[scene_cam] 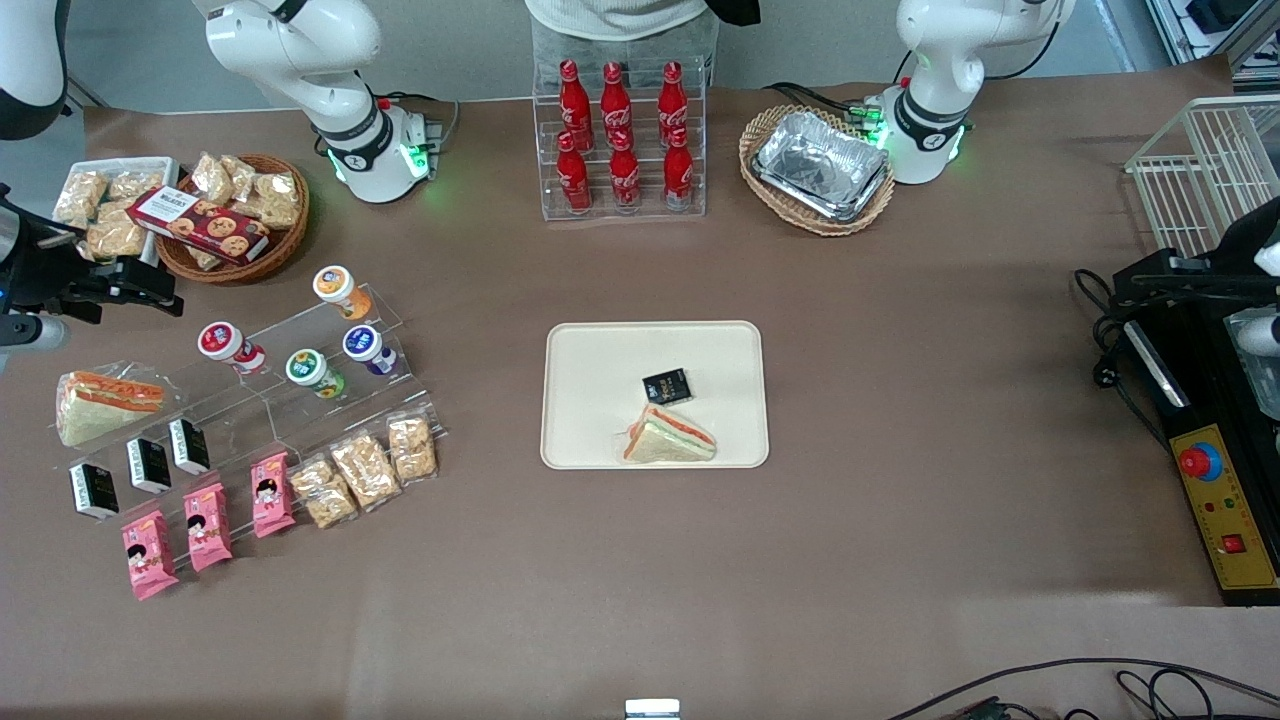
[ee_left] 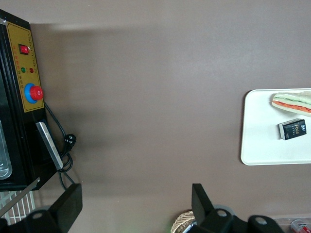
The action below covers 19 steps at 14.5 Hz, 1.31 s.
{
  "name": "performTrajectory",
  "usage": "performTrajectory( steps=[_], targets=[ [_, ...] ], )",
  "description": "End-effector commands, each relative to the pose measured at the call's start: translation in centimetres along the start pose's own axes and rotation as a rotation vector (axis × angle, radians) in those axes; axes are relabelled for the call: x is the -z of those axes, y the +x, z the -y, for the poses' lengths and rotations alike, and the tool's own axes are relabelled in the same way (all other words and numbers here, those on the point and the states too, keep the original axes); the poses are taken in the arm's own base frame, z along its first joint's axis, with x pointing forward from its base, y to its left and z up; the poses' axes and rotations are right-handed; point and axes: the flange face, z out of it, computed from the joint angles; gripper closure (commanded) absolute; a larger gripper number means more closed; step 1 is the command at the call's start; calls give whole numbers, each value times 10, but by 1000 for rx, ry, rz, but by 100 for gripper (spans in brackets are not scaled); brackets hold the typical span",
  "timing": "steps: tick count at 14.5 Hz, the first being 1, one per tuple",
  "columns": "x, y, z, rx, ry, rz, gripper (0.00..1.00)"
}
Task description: Place green gum on tray
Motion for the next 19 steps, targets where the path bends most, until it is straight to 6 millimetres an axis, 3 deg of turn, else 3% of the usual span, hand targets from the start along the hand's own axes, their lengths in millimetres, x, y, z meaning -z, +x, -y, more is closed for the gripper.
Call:
performTrajectory(
  steps=[1,4,11,19],
  targets=[
    [-10,-6,3,-1,16,-19,0],
    [-20,-14,7,2,15,-47,0],
    [-20,-20,13,10,16,-33,0],
    [-65,-37,34,48,17,-52,0]
  ],
)
